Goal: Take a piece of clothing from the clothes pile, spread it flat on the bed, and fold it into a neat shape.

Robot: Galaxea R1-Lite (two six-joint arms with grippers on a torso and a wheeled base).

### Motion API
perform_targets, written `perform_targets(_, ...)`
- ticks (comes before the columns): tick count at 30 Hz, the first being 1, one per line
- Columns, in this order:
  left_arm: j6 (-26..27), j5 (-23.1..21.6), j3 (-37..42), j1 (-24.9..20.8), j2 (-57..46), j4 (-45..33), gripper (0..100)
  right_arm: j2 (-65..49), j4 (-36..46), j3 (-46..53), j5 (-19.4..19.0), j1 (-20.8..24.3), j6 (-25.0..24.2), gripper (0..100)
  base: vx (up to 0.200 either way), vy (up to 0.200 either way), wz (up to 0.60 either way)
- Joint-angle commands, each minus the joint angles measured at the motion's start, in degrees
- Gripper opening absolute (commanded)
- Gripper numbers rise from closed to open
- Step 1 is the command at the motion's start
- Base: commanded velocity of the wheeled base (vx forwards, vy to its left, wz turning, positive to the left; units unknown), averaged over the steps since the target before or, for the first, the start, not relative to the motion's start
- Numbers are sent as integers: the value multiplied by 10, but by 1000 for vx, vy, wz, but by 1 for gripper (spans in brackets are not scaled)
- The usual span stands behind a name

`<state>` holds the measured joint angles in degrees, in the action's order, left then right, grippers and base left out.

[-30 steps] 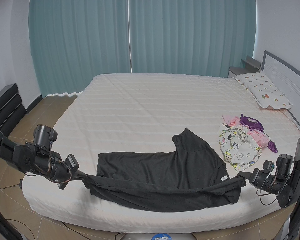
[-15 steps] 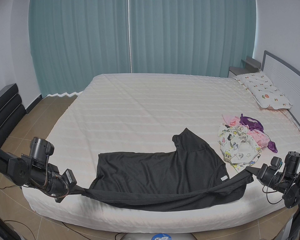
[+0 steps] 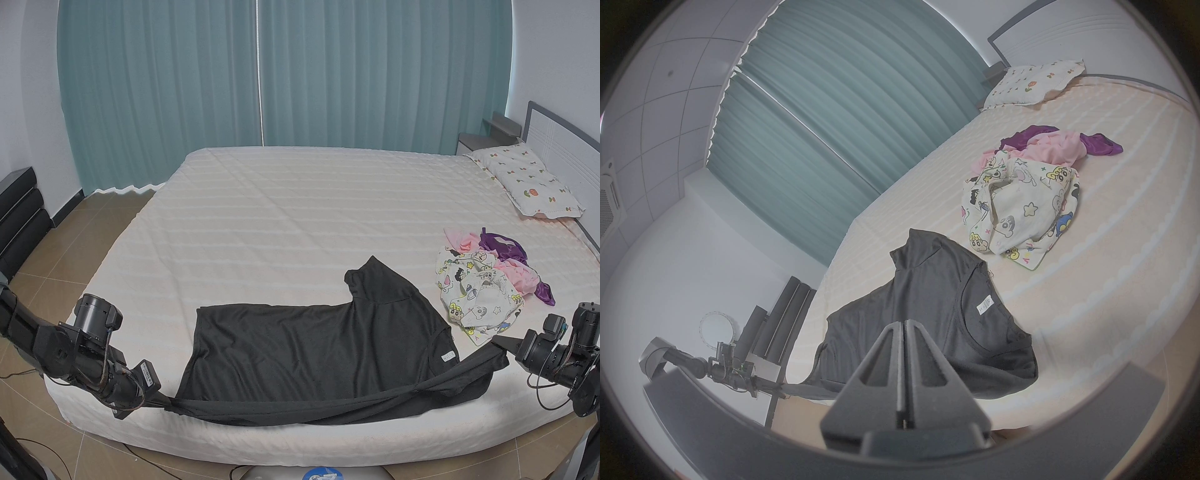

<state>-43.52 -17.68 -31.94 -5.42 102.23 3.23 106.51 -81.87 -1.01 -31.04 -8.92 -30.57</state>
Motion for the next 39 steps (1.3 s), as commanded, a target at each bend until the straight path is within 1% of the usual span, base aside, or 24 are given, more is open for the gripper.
perform_targets(1, 1, 7, -25, 0, 42, 1, 0, 34, -5, 4, 0, 4, 6, 0, 0, 0, 0)
perform_targets(5, -4, 9, -58, 1, 57, 0, 0, 65, -5, -21, 0, 8, 7, 0, 0, 0, 0)
perform_targets(9, -6, 34, -89, 2, 86, -2, 0, 95, -5, -58, 5, 15, 6, 0, 0, 0, 0)
perform_targets(10, -6, 34, -89, 2, 86, -2, 0, 95, -5, -58, 5, 15, 6, 0, 0, 0, 0)
perform_targets(11, -6, 45, -100, 2, 103, -1, 0, 106, -5, -71, 6, 25, 5, 0, 0, 0, 0)
perform_targets(19, -5, 55, -140, 1, 142, -6, 0, 152, -4, -106, 8, 43, 5, 0, 0, 0, 0)
perform_targets(27, -6, 104, -184, -18, 189, -7, 0, 197, -4, -138, 20, 41, 5, 0, 0, 0, 0)
perform_targets(30, -6, 134, -203, -24, 220, -6, 0, 218, -4, -152, 38, 43, 5, 0, 0, 0, 0)
perform_targets(32, -6, 146, -211, -27, 232, -6, 0, 227, -4, -159, 43, 44, 5, 0, 0, 0, 0)
perform_targets(39, -6, 151, -231, -32, 247, -7, 0, 252, -5, -172, 45, 51, 4, 0, 0, 0, 0)
